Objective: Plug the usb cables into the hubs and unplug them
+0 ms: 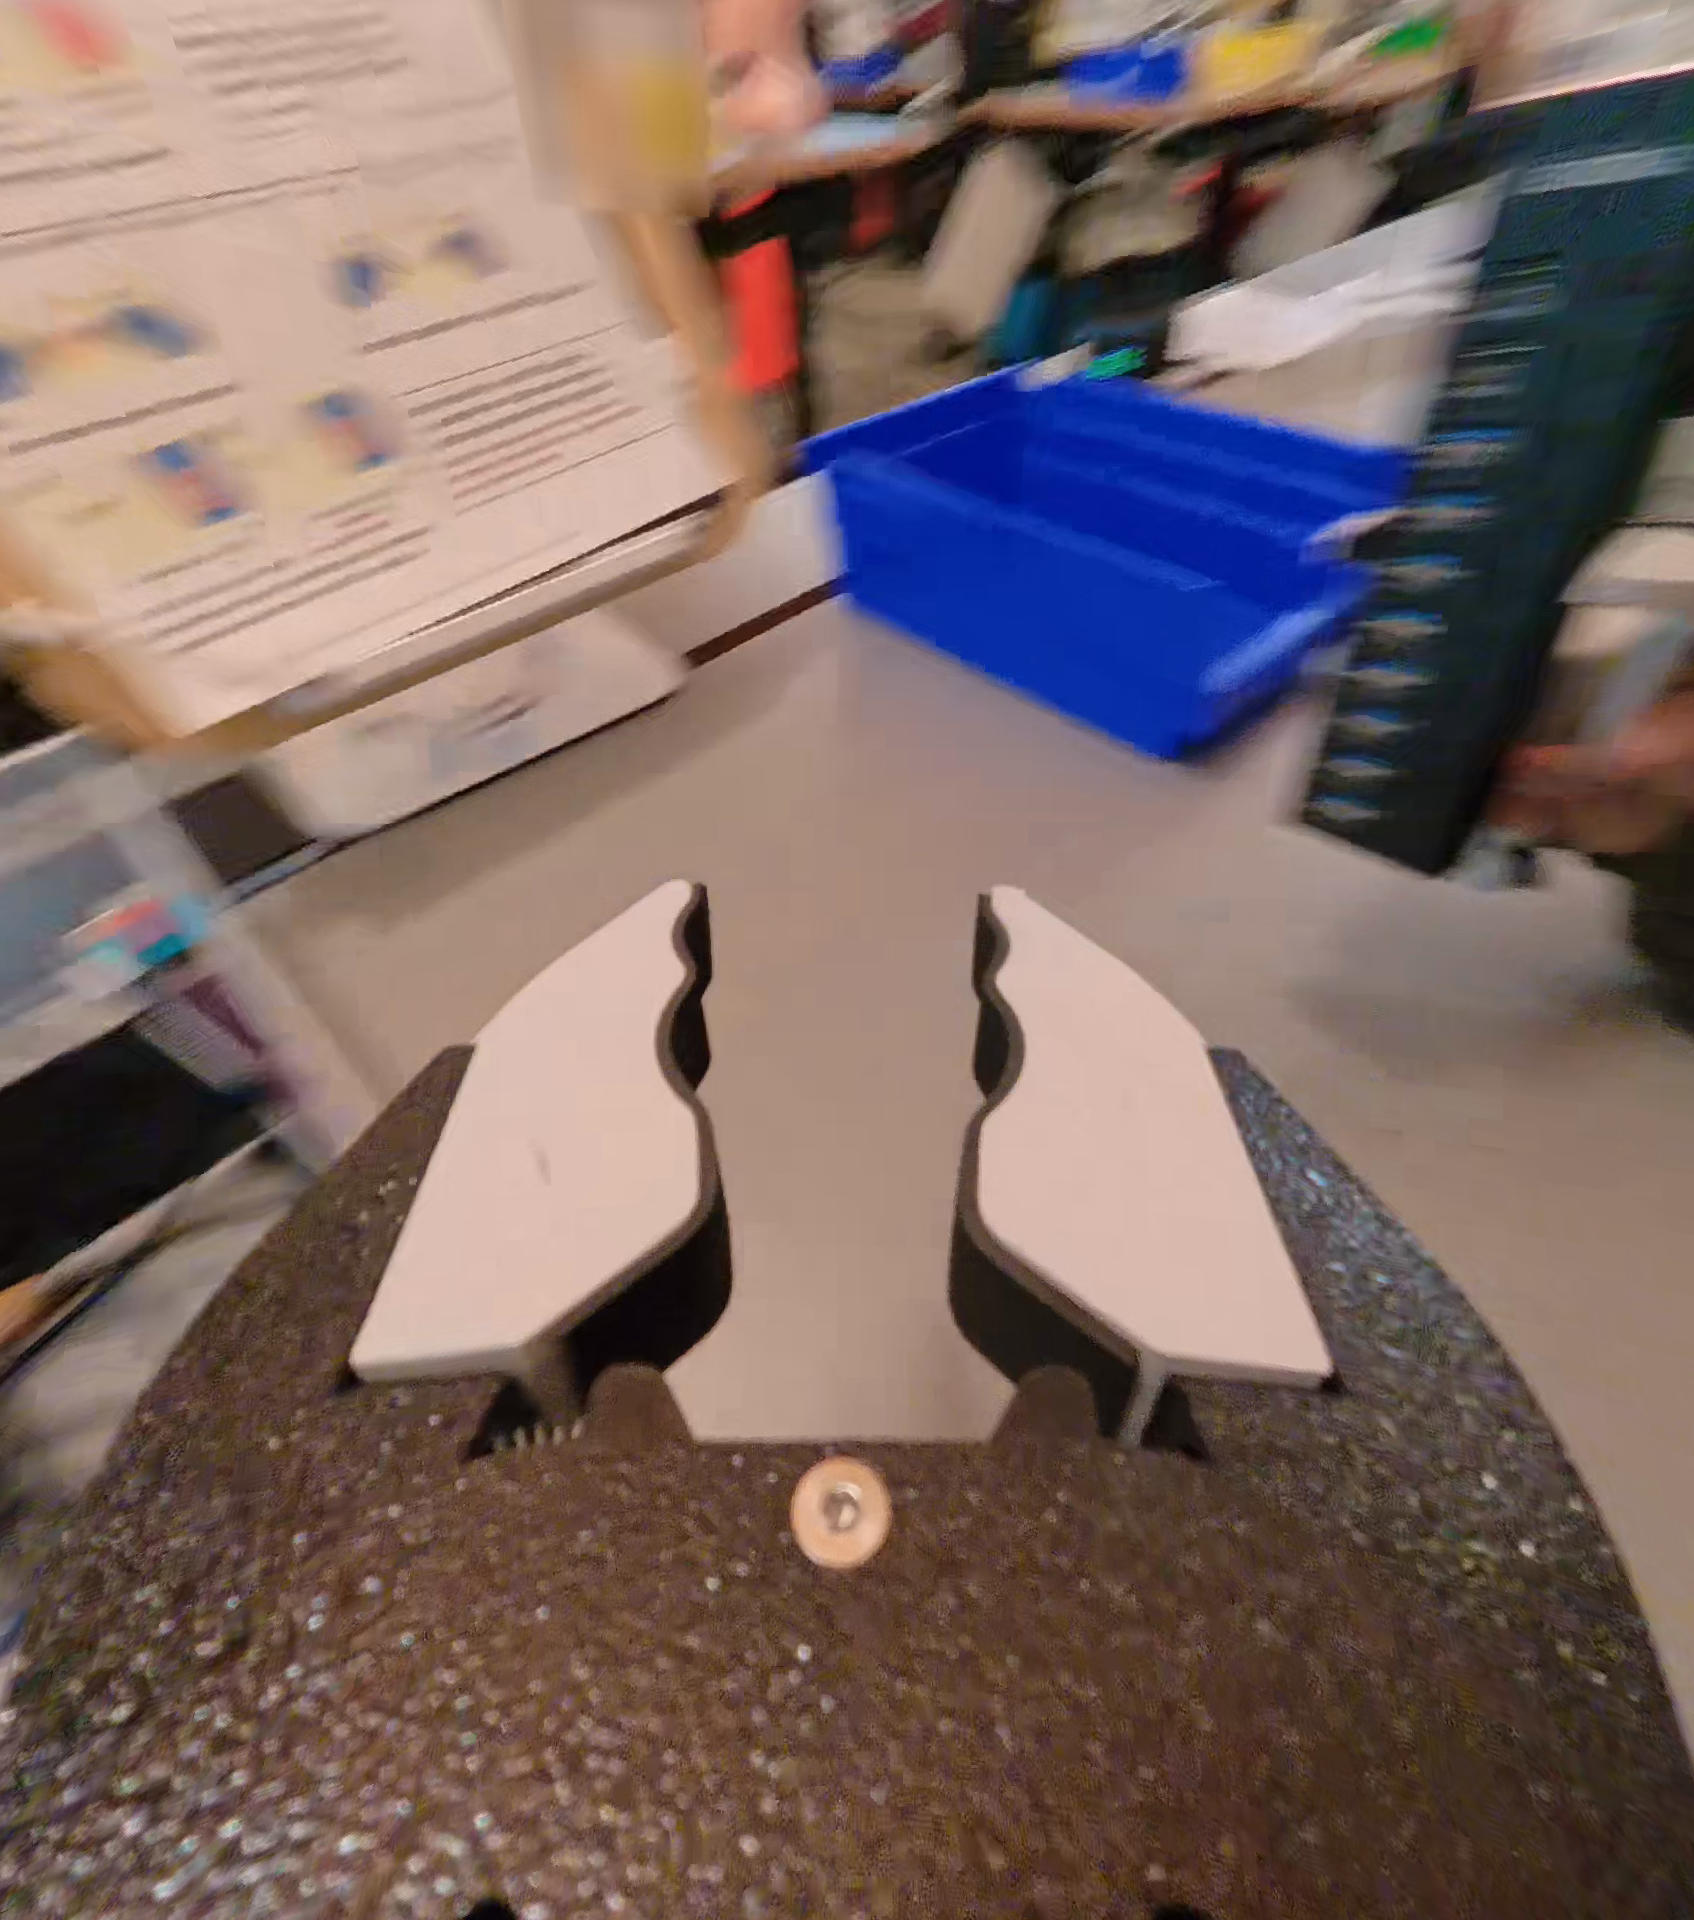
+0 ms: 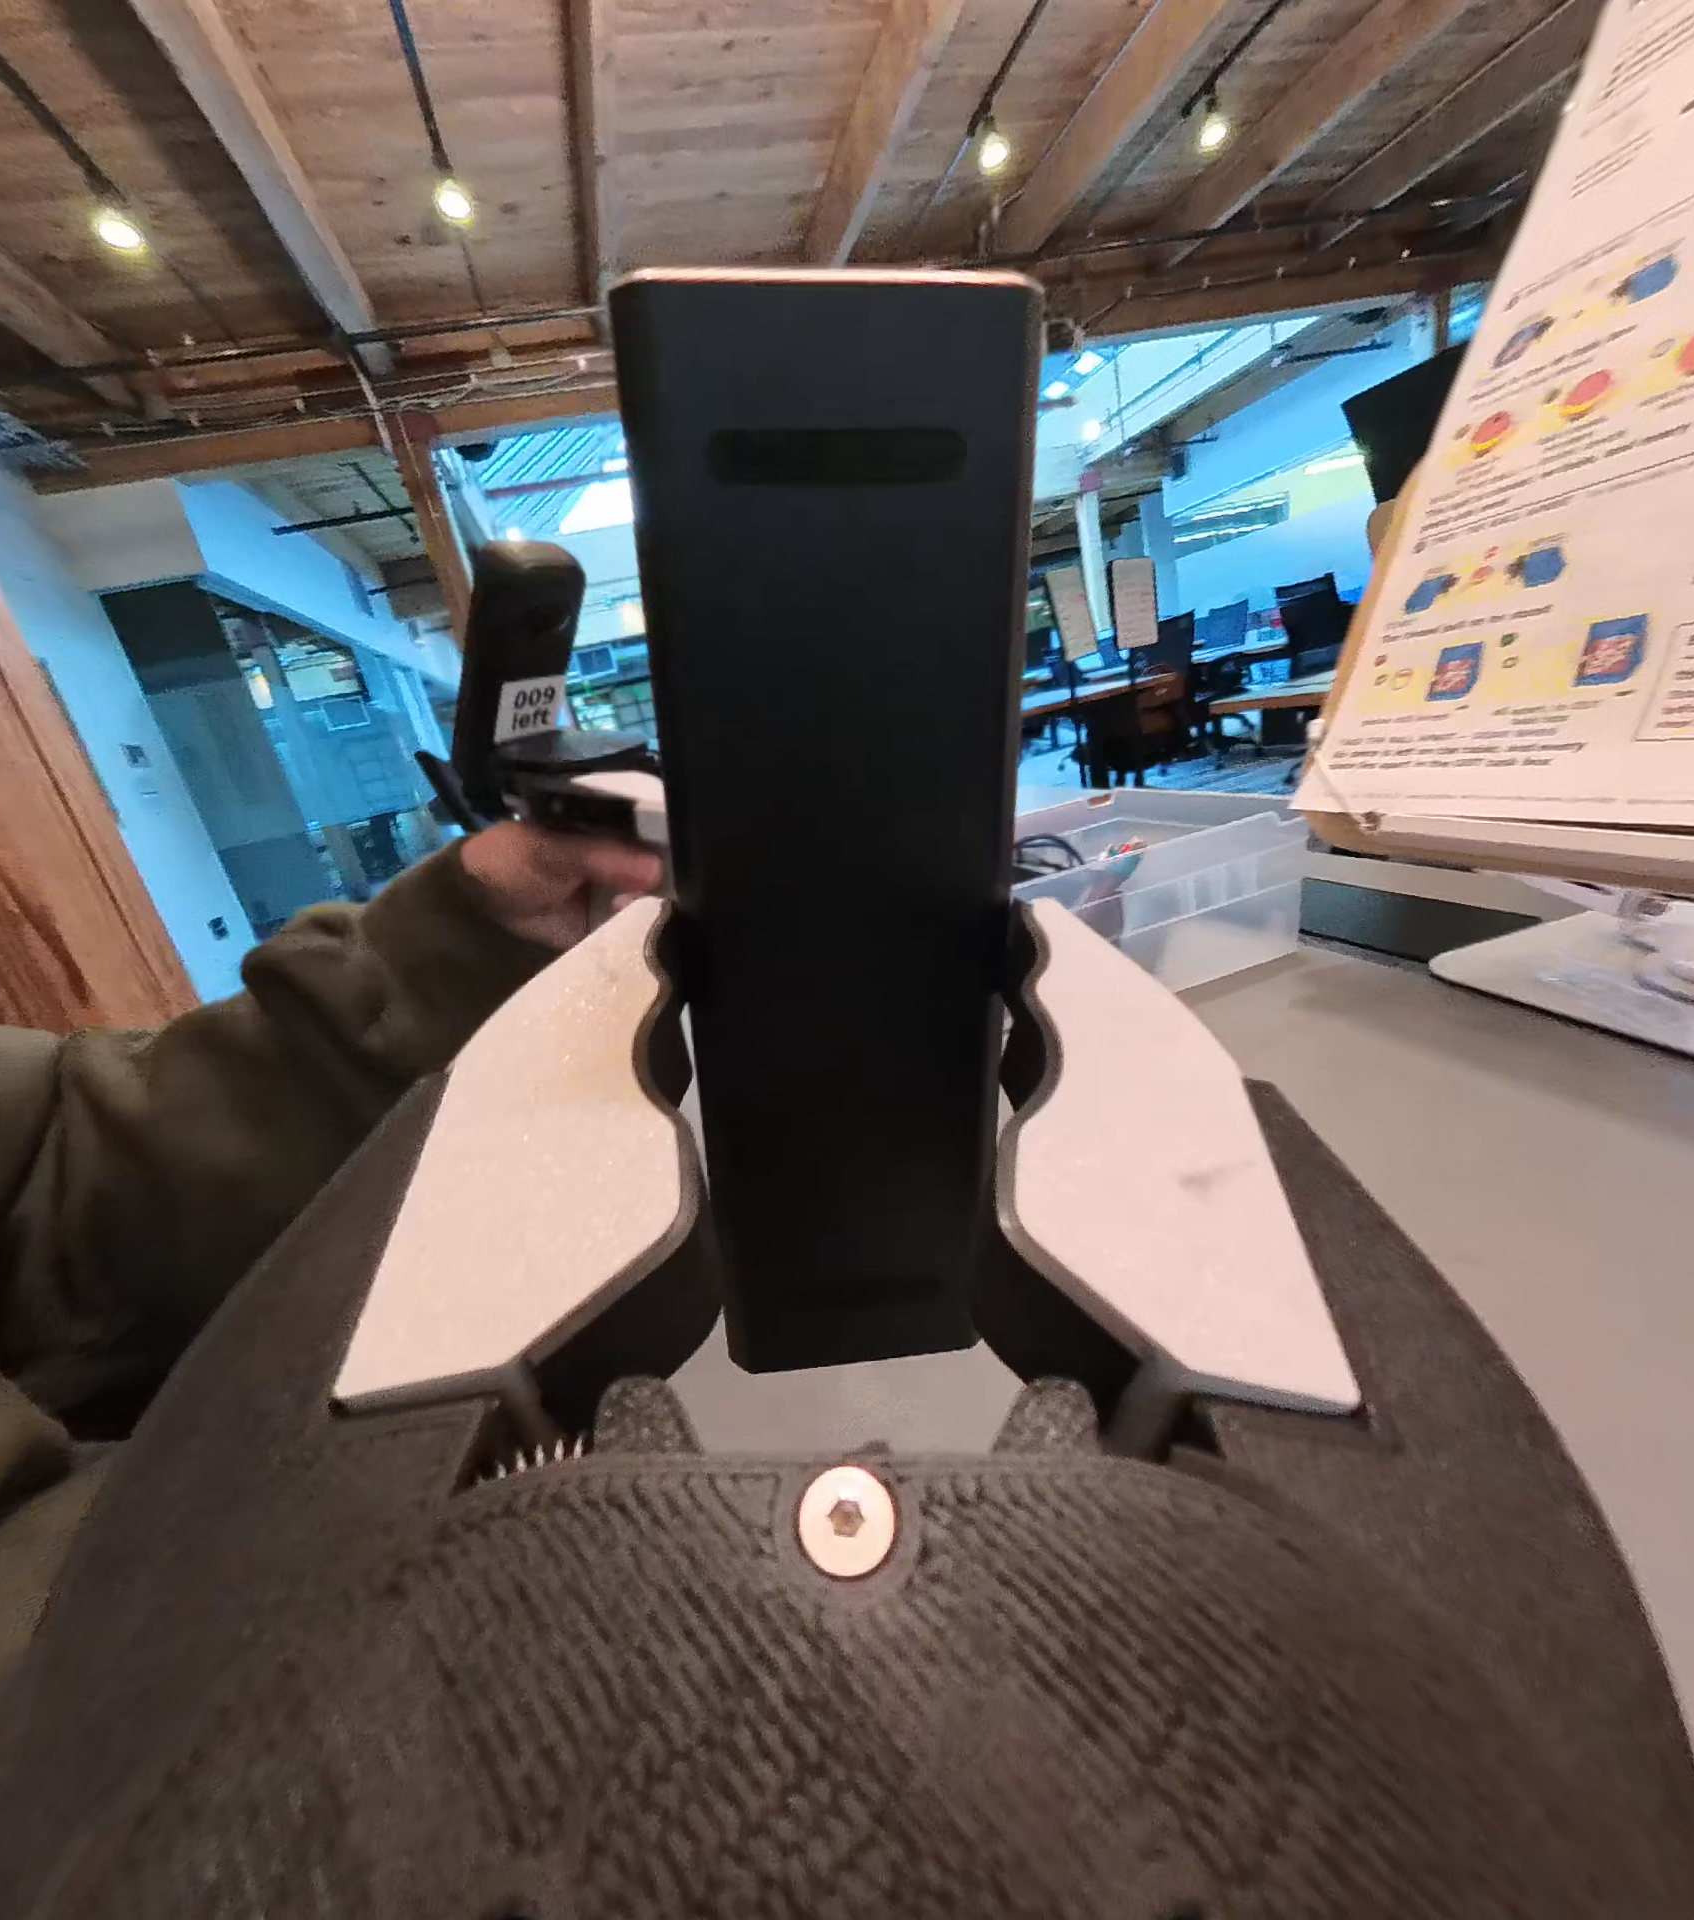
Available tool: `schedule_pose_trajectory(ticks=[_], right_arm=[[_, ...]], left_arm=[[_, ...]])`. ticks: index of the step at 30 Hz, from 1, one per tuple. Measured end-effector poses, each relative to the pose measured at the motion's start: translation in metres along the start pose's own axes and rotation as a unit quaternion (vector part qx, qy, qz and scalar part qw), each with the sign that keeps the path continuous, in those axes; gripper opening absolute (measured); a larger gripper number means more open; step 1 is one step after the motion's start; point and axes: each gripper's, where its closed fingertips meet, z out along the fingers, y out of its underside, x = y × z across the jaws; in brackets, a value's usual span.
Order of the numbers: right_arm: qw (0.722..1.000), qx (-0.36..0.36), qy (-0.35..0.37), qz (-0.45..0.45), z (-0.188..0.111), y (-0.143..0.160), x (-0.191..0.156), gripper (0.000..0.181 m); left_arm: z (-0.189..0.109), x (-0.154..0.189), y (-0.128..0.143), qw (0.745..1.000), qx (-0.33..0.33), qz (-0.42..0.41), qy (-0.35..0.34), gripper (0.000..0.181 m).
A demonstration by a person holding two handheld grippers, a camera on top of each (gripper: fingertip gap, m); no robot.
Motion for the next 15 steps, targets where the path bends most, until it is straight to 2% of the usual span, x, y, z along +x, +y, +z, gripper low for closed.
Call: schedule_pose_trajectory(ticks=[1,3,6,12,15], right_arm=[[1.0,0.0,0.008,-0.002,-0.003,-0.001,0.004,0.06],[1.0,-0.005,0.015,-0.009,-0.007,-0.001,0.009,0.06],[1.0,-0.002,0.018,-0.007,-0.009,-0.003,0.012,0.06],[1.0,-0.013,0.019,-0.008,-0.008,0.001,0.013,0.06],[1.0,-0.015,0.024,-0.006,-0.009,0.004,0.016,0.06]], left_arm=[[-0.008,-0.028,0.003,0.998,-0.03,-0.021,-0.048,0.047],[-0.02,-0.077,0.018,0.987,-0.1,-0.068,-0.102,0.049],[-0.019,-0.132,0.055,0.962,-0.217,-0.115,-0.123,0.051],[0.031,-0.178,0.093,0.934,-0.297,-0.195,-0.038,0.063],[0.05,-0.19,0.101,0.927,-0.291,-0.234,0.013,0.065]])
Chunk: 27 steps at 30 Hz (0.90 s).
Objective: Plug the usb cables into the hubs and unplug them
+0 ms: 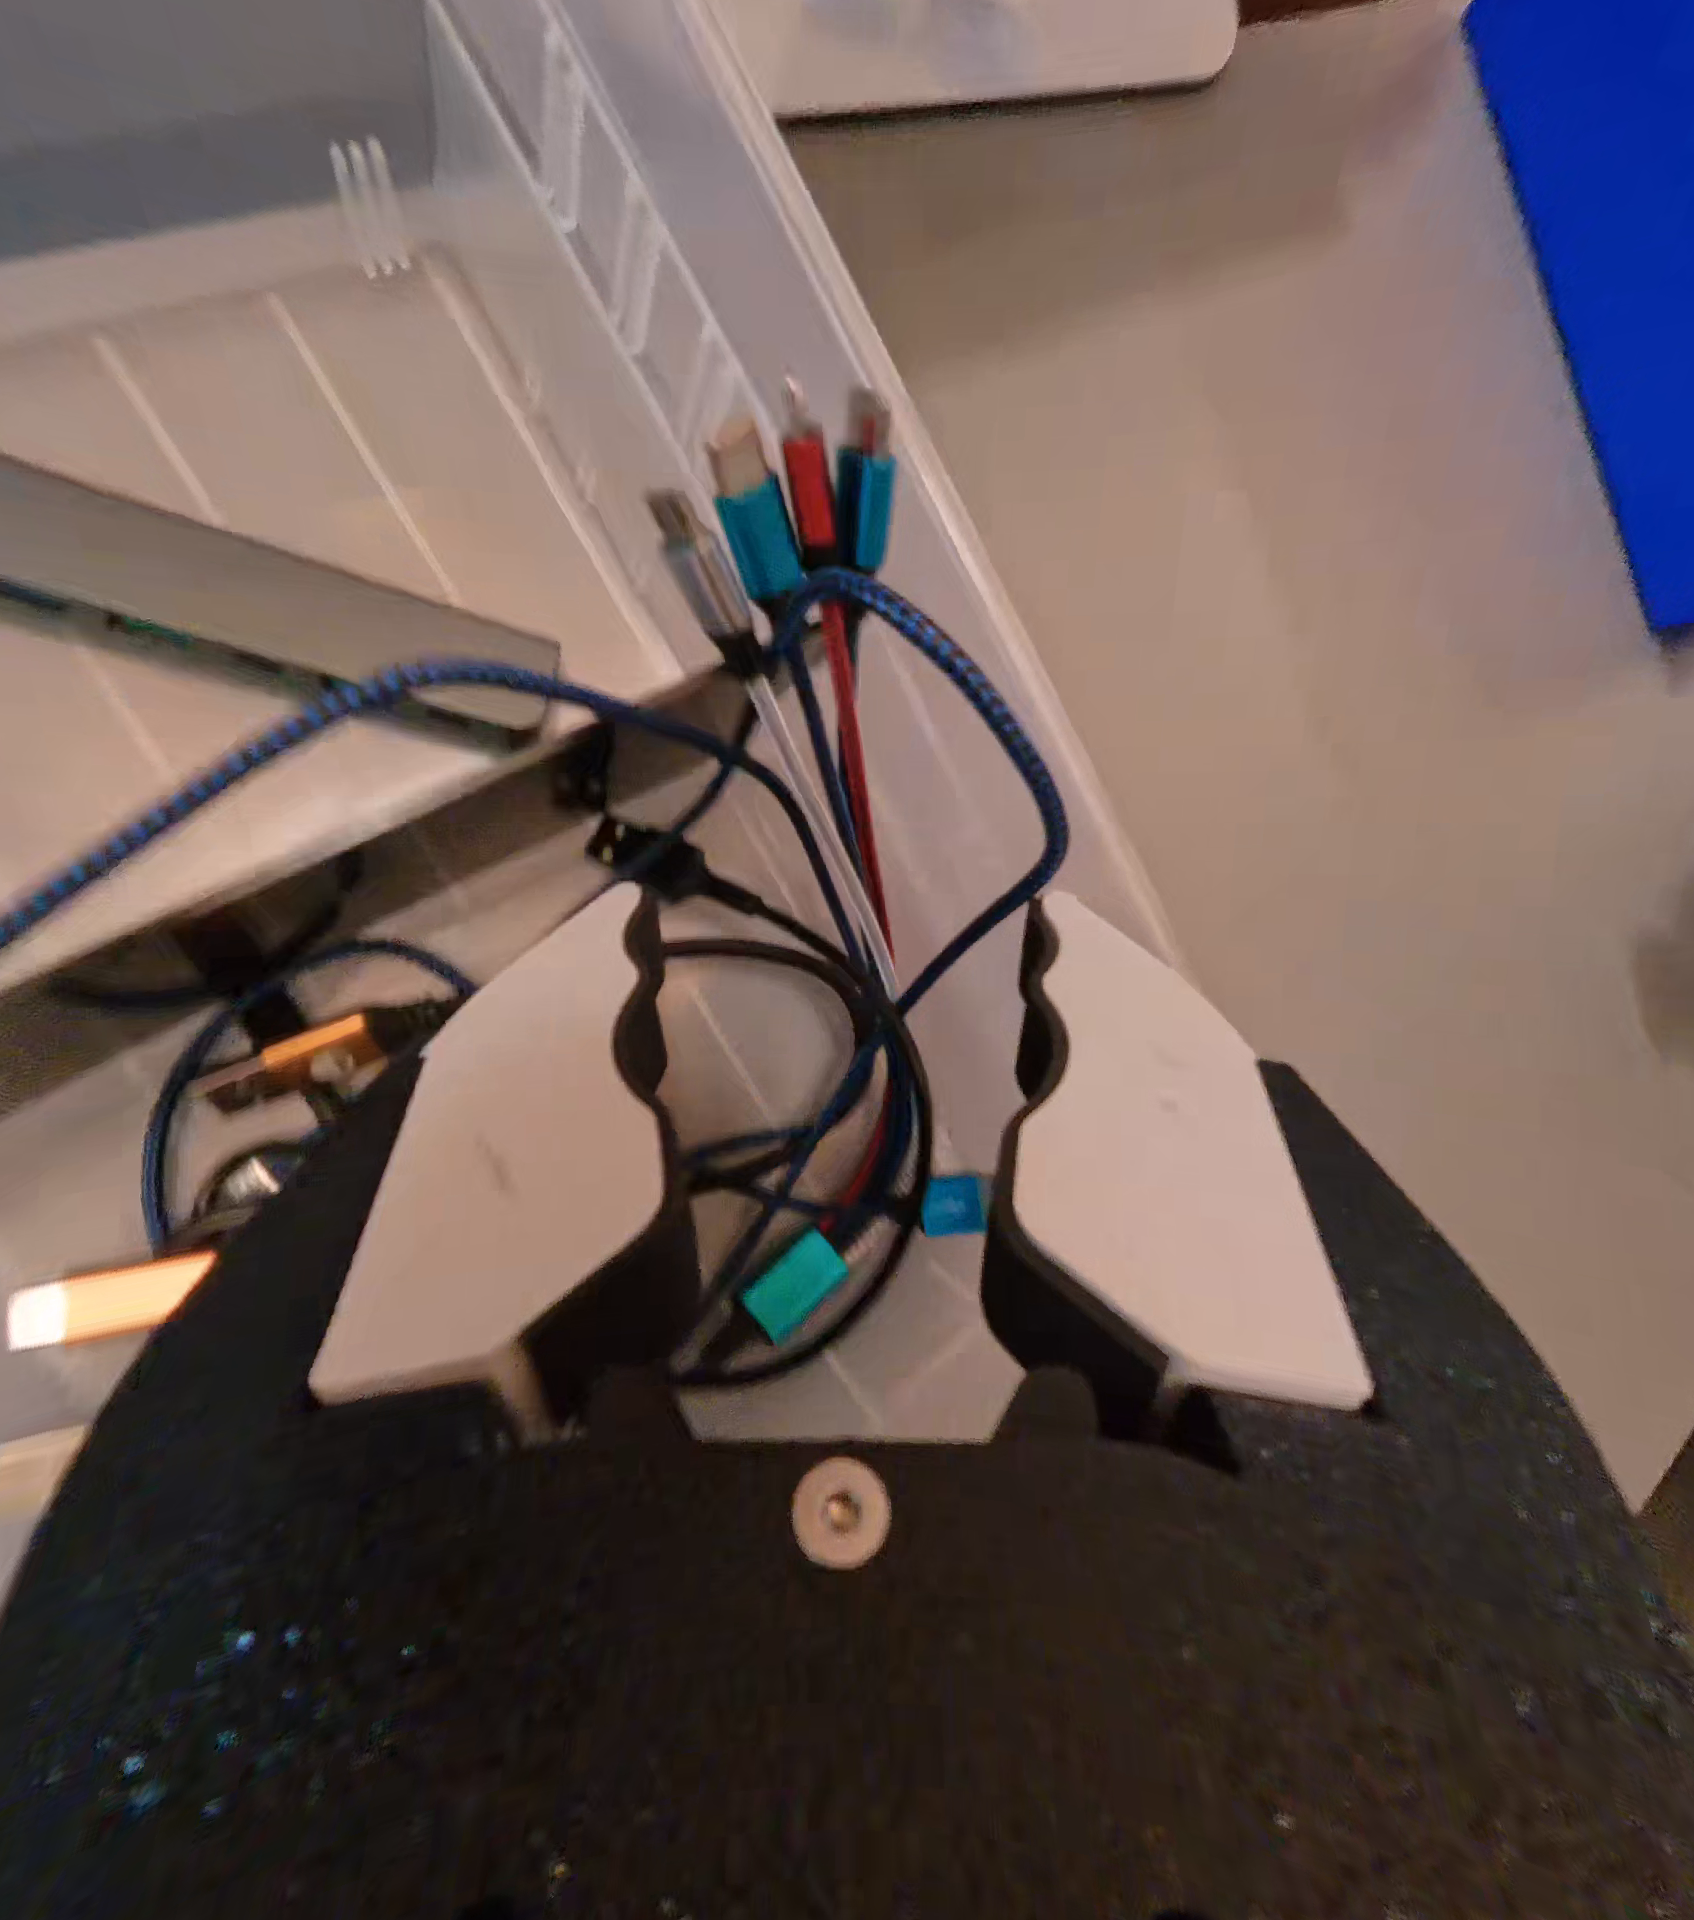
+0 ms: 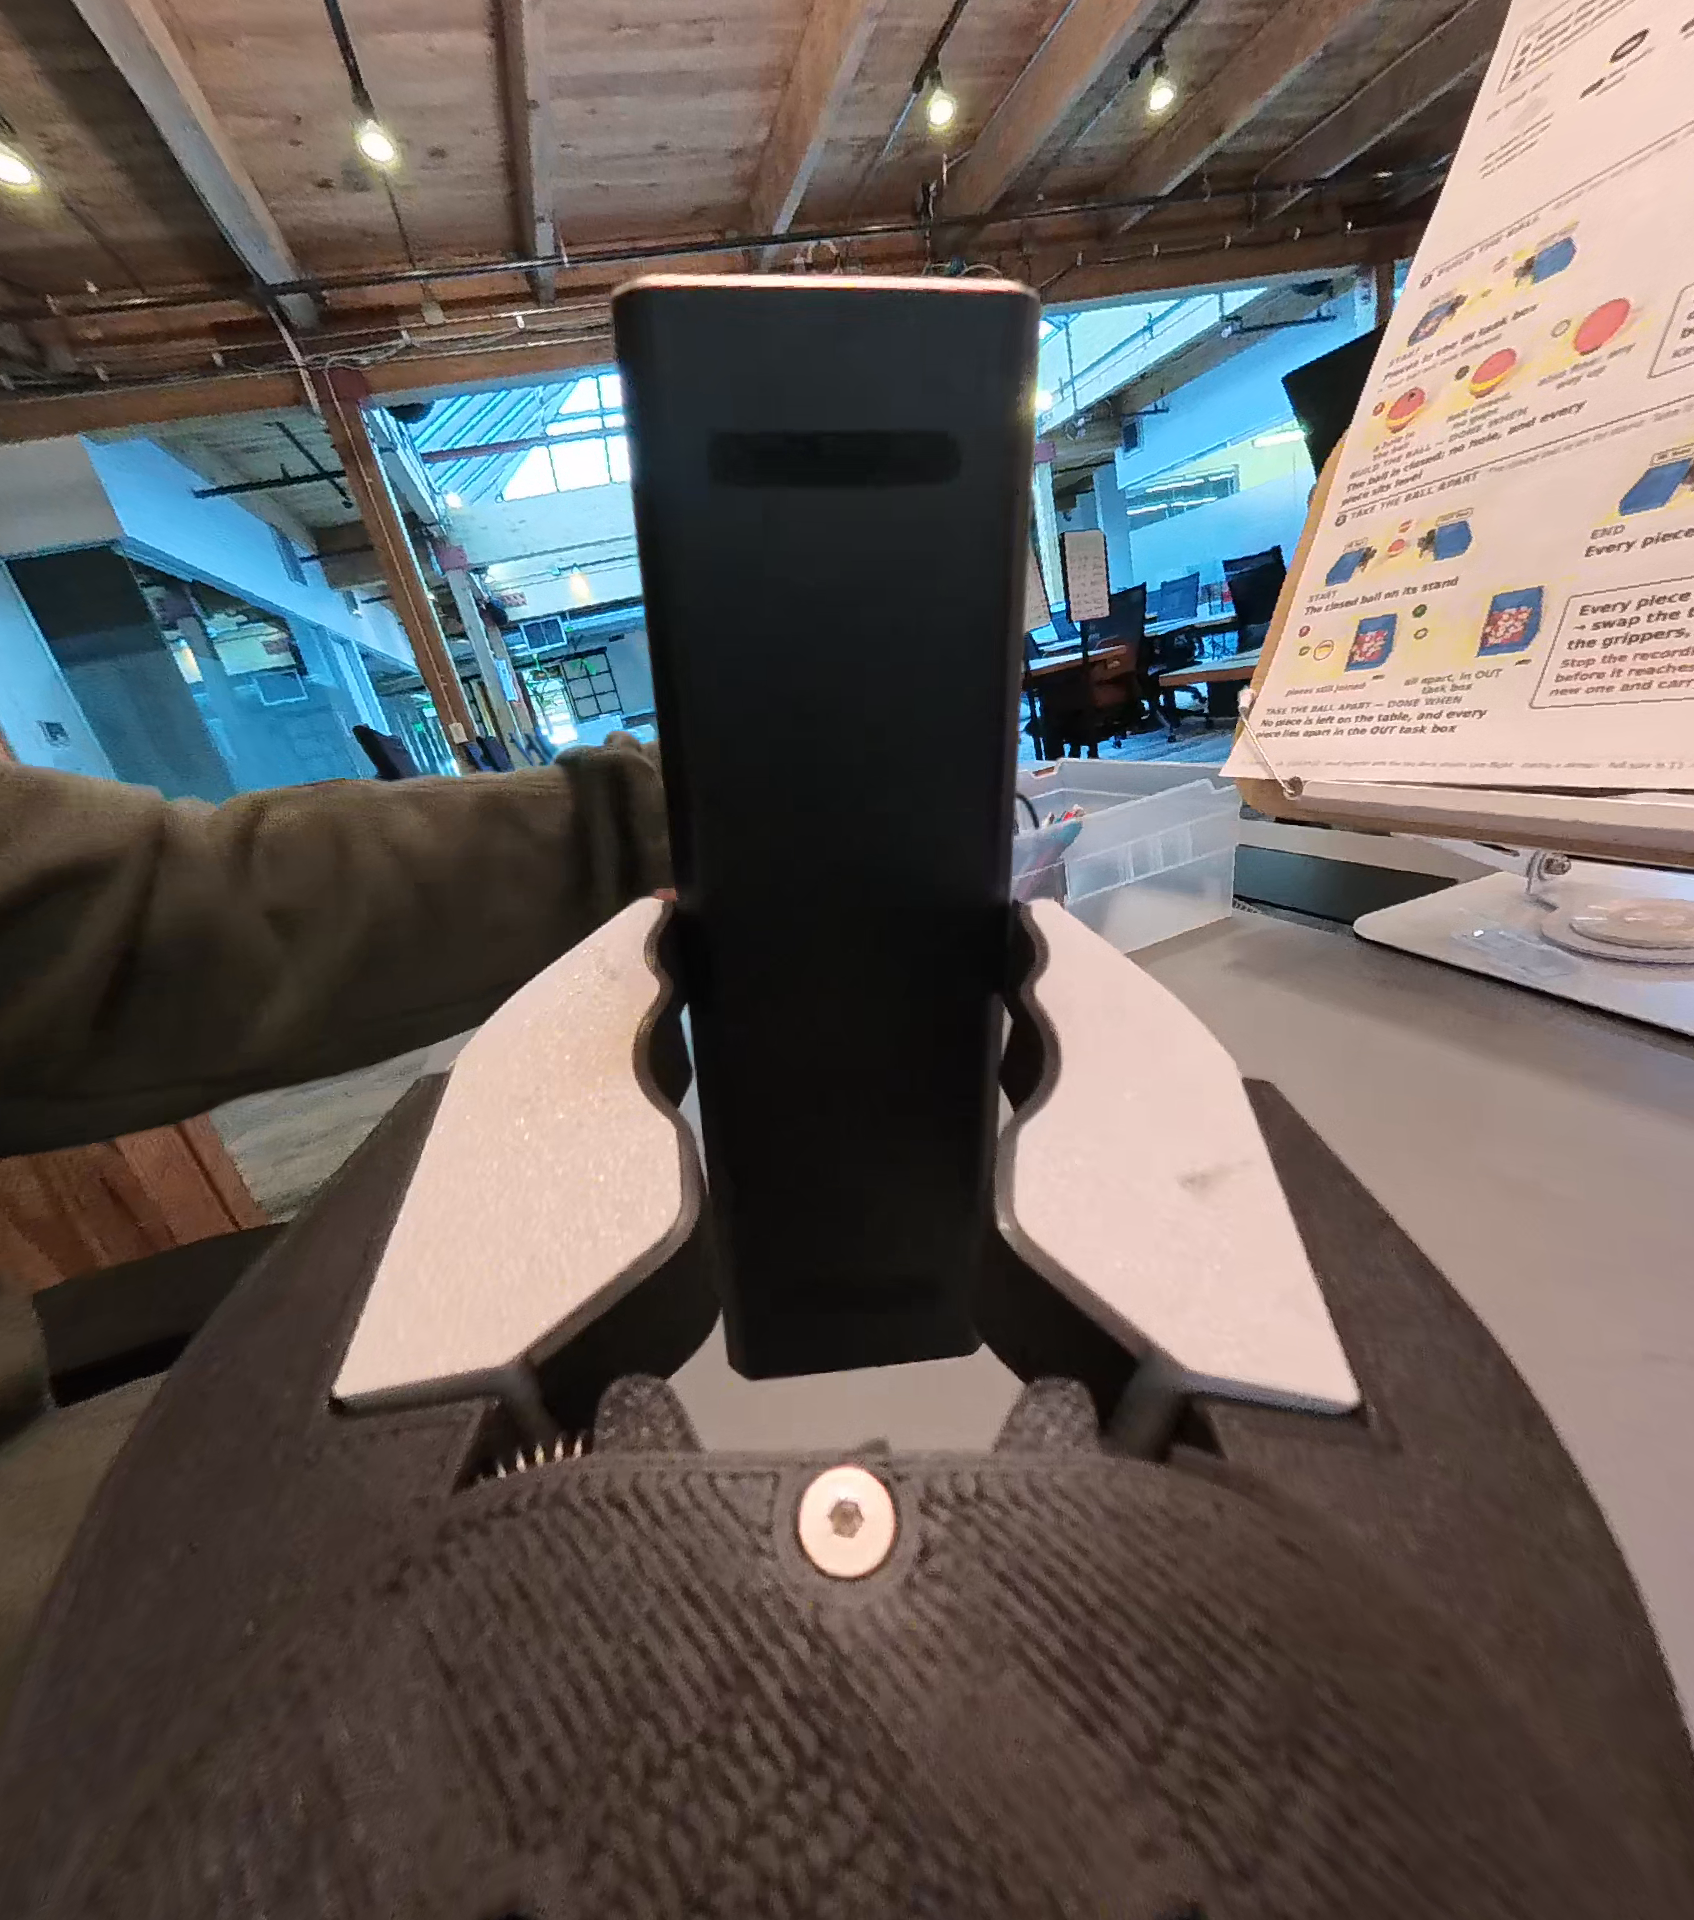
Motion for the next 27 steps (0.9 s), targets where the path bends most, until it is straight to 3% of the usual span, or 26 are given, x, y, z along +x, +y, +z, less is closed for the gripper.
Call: schedule_pose_trajectory(ticks=[6,9,12,16,27], right_arm=[[1.0,0.005,0.003,0.015,-0.002,0.002,0.007,0.06],[1.0,0.001,0.004,0.013,-0.002,0.002,0.007,0.06],[1.0,0.002,0.003,0.012,-0.003,0.002,0.008,0.06],[1.0,-0.001,0.002,0.011,-0.003,0.003,0.008,0.06],[1.0,0.004,-0.005,-0.005,-0.004,-0.006,0.001,0.06]], left_arm=[[0.022,-0.004,-0.014,0.993,0.063,-0.013,0.101,0.066],[0.023,0.006,-0.015,0.984,0.067,-0.037,0.163,0.05],[0.018,0.022,-0.017,0.977,0.079,-0.006,0.198,0.015],[0.01,0.035,-0.015,0.973,0.098,0.046,0.205,0.002],[-0.047,0.045,-0.023,0.977,0.126,0.12,0.123,0.001]])
